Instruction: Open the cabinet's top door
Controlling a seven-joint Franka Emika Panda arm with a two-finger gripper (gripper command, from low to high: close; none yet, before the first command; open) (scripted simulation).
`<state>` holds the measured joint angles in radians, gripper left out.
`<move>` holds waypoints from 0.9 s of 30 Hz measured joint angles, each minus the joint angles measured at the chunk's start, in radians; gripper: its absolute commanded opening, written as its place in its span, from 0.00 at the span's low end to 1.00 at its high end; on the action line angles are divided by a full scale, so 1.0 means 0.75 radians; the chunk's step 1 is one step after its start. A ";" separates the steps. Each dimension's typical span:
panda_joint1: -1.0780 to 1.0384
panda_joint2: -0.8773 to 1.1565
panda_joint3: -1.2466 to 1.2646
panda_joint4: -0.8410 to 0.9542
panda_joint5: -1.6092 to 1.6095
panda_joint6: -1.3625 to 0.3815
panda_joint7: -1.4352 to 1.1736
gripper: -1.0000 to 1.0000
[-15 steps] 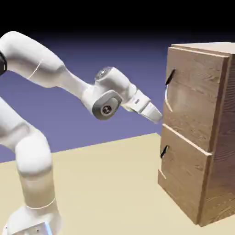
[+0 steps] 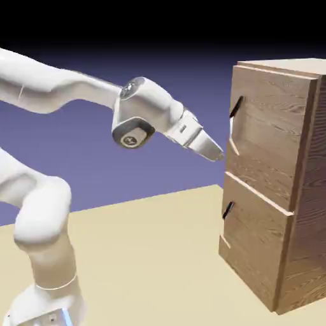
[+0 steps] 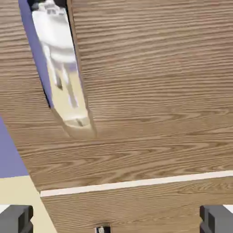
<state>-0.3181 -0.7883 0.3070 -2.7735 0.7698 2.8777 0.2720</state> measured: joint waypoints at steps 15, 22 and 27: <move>-0.373 -0.247 0.347 0.041 0.870 -0.180 -0.530 0.50; -0.547 -0.362 0.509 0.060 1.276 -0.264 -0.777 0.50; -0.672 -0.444 0.624 0.074 1.566 -0.324 -0.954 0.50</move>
<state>-0.8218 -1.1213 0.7753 -2.7178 1.9442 2.6347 -0.4436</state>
